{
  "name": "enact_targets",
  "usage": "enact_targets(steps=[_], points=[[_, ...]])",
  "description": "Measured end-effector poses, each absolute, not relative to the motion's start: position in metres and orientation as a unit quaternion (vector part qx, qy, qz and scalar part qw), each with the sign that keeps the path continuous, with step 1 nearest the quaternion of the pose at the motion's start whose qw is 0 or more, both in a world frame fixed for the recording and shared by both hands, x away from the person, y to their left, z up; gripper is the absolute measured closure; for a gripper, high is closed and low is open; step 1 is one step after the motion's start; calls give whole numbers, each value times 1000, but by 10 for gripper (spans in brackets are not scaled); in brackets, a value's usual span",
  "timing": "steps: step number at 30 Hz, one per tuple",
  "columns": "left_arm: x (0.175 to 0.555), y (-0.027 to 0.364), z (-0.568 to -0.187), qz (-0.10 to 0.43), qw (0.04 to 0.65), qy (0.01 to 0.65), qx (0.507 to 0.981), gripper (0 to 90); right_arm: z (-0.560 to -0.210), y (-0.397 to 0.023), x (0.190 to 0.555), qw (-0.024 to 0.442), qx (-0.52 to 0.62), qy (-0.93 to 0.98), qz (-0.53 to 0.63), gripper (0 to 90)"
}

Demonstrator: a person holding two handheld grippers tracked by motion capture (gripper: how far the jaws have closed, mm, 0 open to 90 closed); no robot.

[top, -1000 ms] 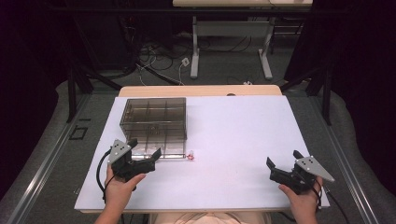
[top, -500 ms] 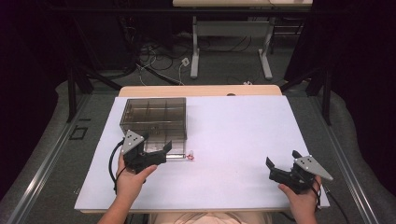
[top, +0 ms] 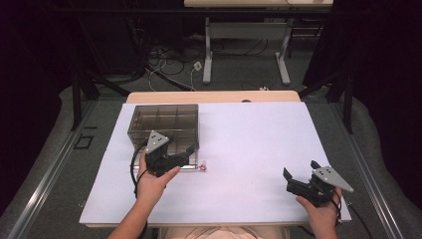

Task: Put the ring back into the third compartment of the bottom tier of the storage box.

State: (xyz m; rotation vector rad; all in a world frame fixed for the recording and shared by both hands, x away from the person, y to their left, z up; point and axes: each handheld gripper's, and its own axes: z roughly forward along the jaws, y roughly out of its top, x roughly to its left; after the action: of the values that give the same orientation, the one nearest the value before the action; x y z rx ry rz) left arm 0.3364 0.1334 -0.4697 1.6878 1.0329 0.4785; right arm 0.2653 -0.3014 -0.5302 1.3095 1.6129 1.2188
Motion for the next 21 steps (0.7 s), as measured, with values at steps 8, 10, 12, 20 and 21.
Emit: enact_targets(steps=[8, 10, 12, 20, 21], points=[[344, 120, -466, 196, 516, 432, 713, 198, -531, -302, 266, 357, 513, 626, 467, 22], [346, 119, -466, 193, 516, 432, 714, 203, -532, -303, 267, 358, 510, 627, 468, 23], [349, 118, -465, 177, 515, 433, 718, 220, -532, -303, 267, 357, 511, 628, 466, 25], [354, 114, -460, 139, 510, 442, 724, 241, -533, -303, 268, 356, 512, 628, 465, 32], [354, 113, -460, 136, 511, 443, 724, 242, -534, -303, 268, 356, 510, 630, 465, 32]])
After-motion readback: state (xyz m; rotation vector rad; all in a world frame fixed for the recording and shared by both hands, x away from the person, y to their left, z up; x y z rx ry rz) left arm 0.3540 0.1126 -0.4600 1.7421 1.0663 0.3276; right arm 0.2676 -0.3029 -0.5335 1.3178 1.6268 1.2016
